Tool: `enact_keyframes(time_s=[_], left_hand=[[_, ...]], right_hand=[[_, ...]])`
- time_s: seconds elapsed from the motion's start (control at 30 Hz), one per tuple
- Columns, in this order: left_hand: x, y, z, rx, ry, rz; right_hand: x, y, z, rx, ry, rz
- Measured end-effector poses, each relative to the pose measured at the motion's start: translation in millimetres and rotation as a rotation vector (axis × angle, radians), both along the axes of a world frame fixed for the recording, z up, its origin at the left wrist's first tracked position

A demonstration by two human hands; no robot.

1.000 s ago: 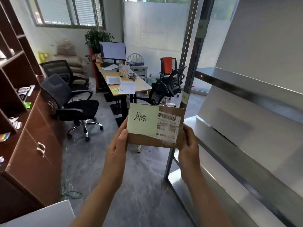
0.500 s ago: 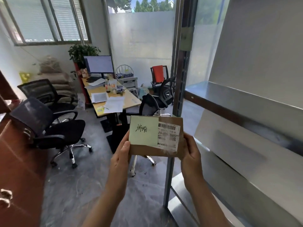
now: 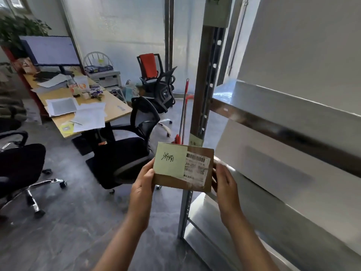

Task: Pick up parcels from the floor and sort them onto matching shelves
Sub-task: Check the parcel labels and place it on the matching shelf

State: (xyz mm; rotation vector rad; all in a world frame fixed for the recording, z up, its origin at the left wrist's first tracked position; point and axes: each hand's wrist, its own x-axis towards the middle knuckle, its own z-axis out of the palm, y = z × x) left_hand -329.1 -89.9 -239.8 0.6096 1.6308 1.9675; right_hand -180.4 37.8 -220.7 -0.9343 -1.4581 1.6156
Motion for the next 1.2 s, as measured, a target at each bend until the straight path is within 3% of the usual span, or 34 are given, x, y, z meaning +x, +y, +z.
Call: enact_keyframes(time_s=[0.4,0.7,1.2], left_hand=[[-108.6,69.3,-68.6,-0.233,-0.055,-0.364],[-122.5,94.7,-102.3,-0.319,-0.085,-0.563],[-114.5,101.5,-114.1,-0.333,-0.133,-0.67]], right_hand=[[-71.5,22.3,-68.9,-0.18,-0.13,-0.353],[-70.7,11.5,-102.6,-0.222,-0.218,-0.513],[-67.2,2.0,-109.6,-0.233,-0.272,-0.66]])
